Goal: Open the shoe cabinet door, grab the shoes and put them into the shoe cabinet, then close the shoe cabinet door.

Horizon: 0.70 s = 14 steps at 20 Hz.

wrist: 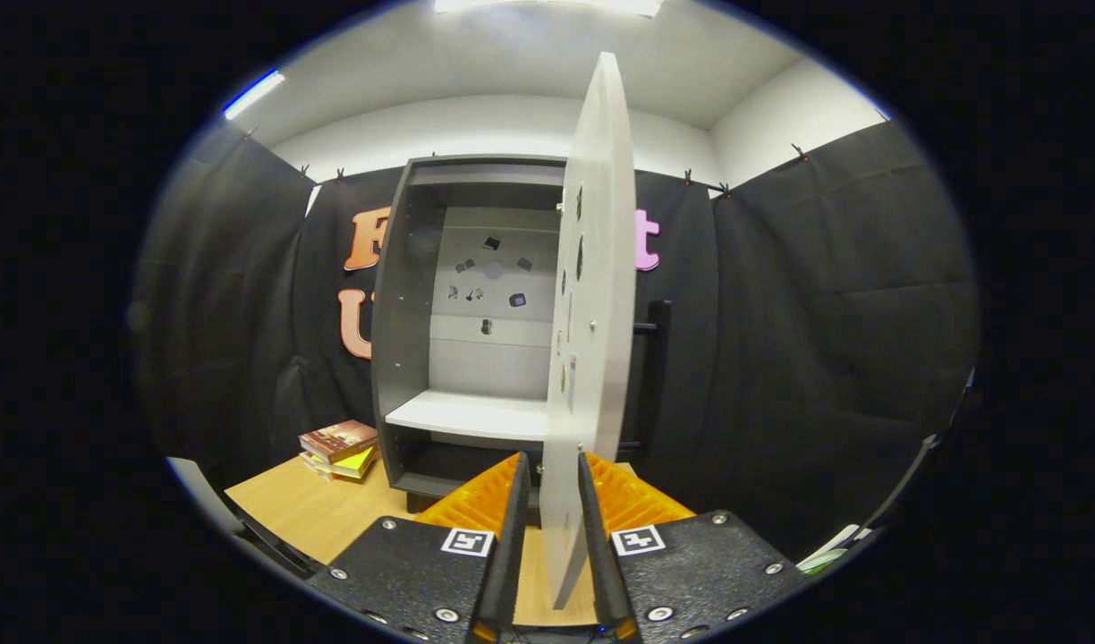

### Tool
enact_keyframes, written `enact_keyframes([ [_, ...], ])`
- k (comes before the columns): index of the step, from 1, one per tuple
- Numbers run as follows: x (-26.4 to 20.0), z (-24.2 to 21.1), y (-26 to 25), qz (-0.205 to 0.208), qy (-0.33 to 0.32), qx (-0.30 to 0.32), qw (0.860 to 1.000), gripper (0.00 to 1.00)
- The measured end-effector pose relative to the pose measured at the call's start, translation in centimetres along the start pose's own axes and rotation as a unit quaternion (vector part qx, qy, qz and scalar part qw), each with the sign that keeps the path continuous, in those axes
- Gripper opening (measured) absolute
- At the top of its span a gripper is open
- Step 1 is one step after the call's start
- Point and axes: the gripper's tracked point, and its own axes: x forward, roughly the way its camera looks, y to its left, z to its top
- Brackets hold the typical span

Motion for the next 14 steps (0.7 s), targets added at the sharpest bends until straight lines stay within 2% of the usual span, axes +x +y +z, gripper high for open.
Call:
enact_keyframes([
  [4, 0.5, -2.5, 5.1, 0.030, 0.042, -0.012, 0.999, 0.53],
  [9, 1.7, -8.2, 12.0, 0.075, 0.109, -0.025, 0.991, 0.61],
  [14, 2.3, -15.7, 17.3, 0.085, 0.186, -0.004, 0.979, 0.62],
])
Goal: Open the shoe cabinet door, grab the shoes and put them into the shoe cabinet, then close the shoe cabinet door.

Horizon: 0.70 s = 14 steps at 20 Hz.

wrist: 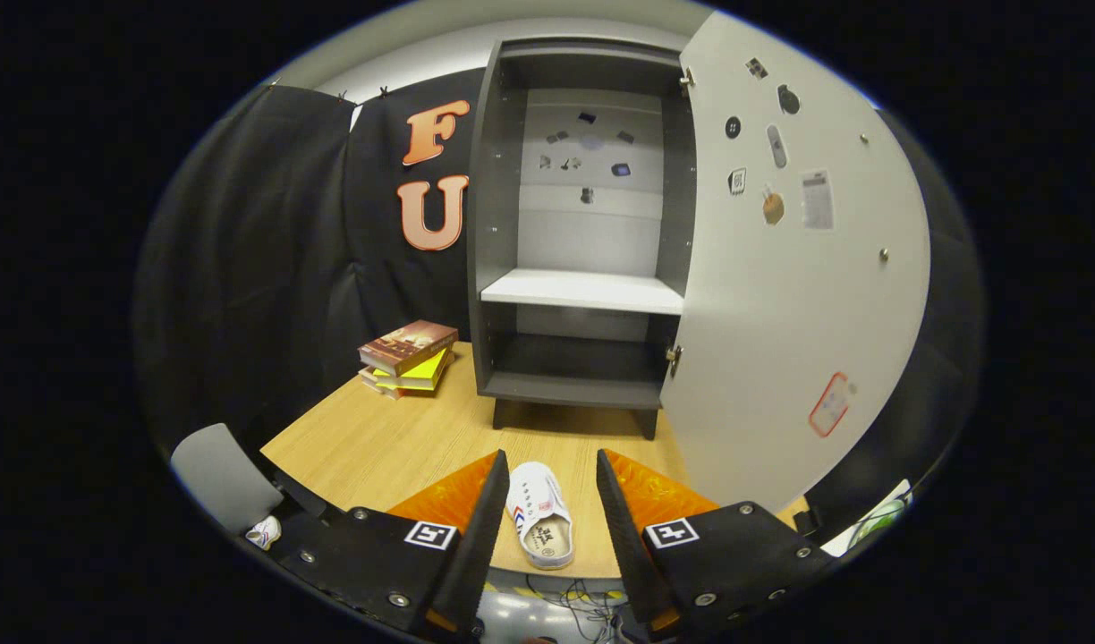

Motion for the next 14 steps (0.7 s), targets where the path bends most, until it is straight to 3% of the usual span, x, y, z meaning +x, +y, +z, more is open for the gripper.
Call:
enact_keyframes([
  [6, 3.9, -7.4, 3.4, 0.009, 0.090, 0.020, 0.996, 0.63],
  [14, 9.6, -17.9, 3.9, 0.004, 0.215, 0.016, 0.976, 0.59],
])
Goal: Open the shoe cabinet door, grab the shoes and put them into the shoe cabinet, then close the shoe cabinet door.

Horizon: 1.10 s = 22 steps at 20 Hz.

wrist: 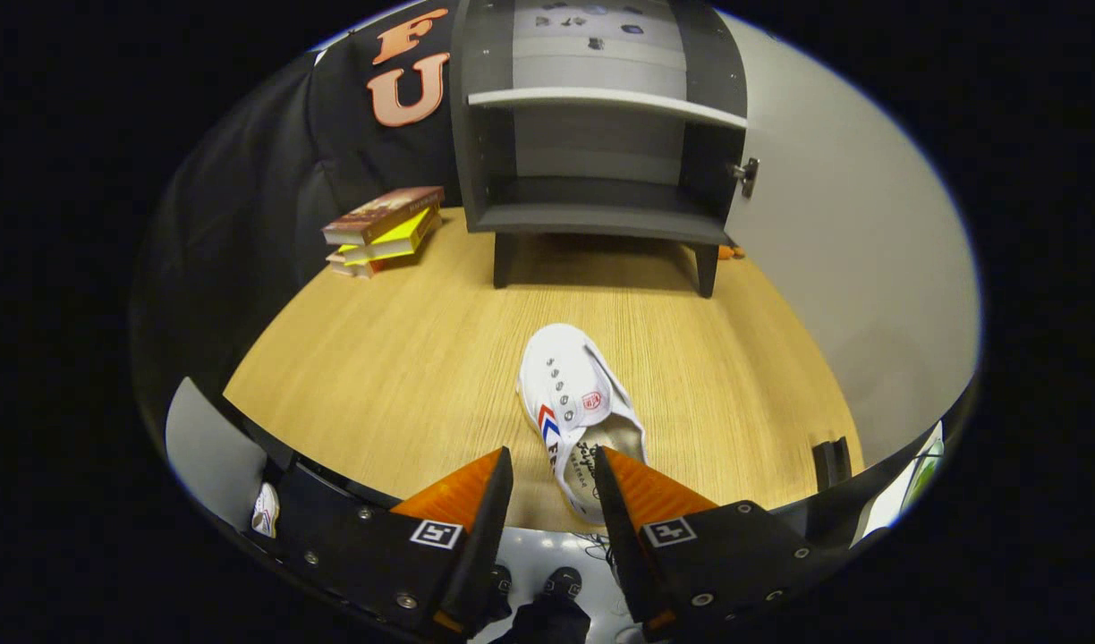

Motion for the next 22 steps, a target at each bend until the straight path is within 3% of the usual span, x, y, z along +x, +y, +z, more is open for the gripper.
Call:
enact_keyframes([
  [5, 4.0, -2.3, 0.4, -0.006, 0.038, -0.015, 0.999, 0.47],
  [9, 6.1, -2.7, -0.2, -0.023, 0.052, -0.038, 0.998, 0.28],
  [10, 6.3, -2.7, -0.2, -0.024, 0.055, -0.036, 0.998, 0.19],
  [16, 6.7, -2.9, 0.1, -0.011, 0.064, -0.050, 0.997, 0.00],
  [22, 6.5, -2.0, 0.4, -0.010, 0.053, -0.052, 0.997, 0.00],
])
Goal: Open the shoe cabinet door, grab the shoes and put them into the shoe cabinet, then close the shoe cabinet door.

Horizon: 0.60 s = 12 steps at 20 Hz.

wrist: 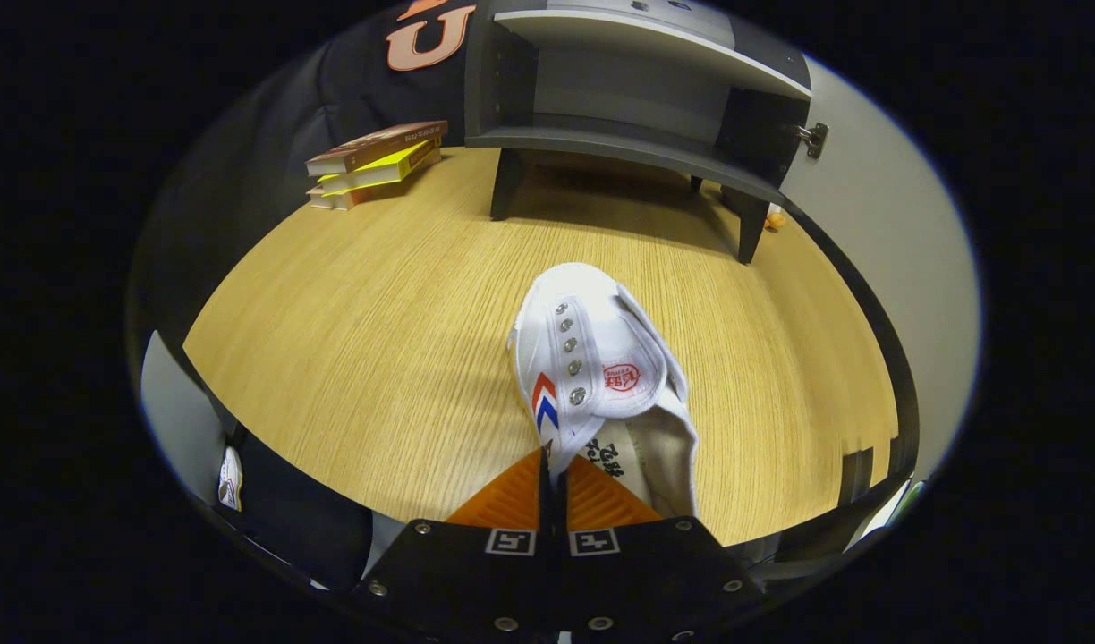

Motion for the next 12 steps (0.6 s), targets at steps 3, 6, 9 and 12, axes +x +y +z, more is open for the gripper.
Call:
enact_keyframes([
  [3, -0.8, 1.4, 0.2, 0.002, -0.017, 0.007, 1.000, 0.00],
  [6, -1.8, 3.0, 0.1, 0.005, -0.030, 0.015, 0.999, 0.00],
  [9, -3.0, 3.7, -0.5, 0.006, -0.041, 0.025, 0.999, 0.00],
  [12, -4.5, 3.7, -1.0, 0.010, -0.049, 0.027, 0.998, 0.00],
])
